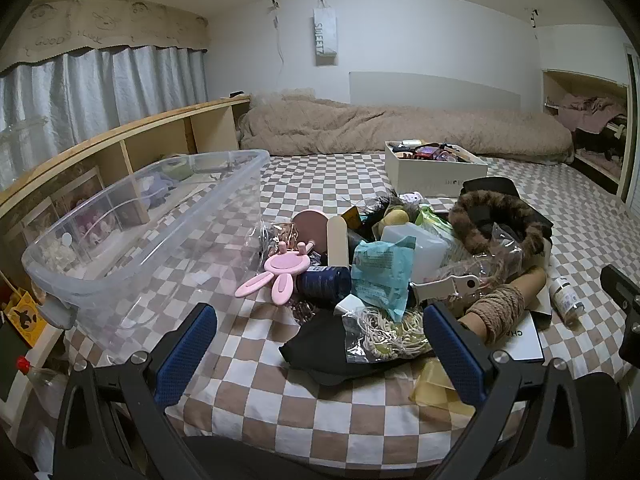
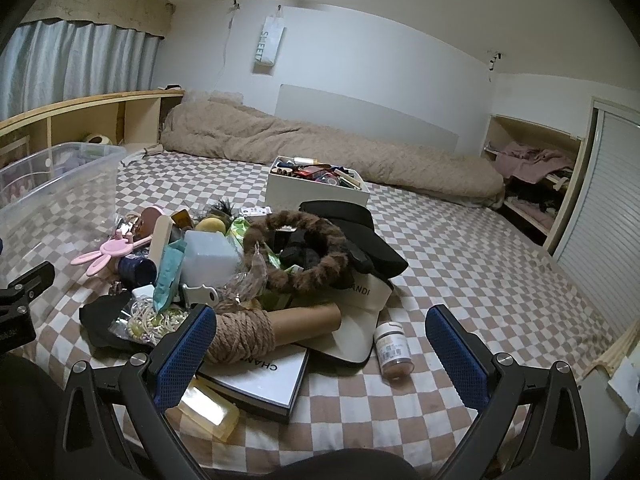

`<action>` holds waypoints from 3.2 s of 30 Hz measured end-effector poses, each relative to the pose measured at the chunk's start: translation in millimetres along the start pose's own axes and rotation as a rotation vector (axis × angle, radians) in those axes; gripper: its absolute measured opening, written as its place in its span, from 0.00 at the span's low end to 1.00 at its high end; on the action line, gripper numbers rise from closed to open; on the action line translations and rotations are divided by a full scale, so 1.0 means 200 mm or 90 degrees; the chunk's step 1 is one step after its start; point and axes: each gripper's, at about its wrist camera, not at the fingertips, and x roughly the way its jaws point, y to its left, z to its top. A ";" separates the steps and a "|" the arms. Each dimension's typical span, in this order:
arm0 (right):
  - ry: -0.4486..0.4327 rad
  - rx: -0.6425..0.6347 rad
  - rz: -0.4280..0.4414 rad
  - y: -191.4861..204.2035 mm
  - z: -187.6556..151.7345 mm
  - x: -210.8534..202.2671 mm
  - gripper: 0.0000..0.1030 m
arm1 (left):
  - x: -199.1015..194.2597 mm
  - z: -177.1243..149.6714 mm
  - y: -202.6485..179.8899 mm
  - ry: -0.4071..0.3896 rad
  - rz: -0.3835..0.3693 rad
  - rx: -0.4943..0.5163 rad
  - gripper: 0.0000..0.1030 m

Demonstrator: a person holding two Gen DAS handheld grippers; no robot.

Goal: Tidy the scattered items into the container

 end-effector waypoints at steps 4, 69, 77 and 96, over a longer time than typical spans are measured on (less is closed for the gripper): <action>0.002 -0.003 0.002 0.01 0.00 0.00 1.00 | 0.01 0.00 -0.01 0.003 -0.002 0.003 1.00; 0.221 0.385 0.210 -0.41 -0.43 0.66 1.00 | 0.59 -0.55 -0.37 0.327 -0.394 -0.270 1.00; 0.212 0.425 0.274 -0.42 -0.45 0.70 1.00 | 0.65 -0.55 -0.40 0.299 -0.365 -0.329 1.00; 0.181 0.473 0.348 -0.40 -0.46 0.70 1.00 | 0.63 -0.57 -0.34 0.276 -0.378 -0.304 0.66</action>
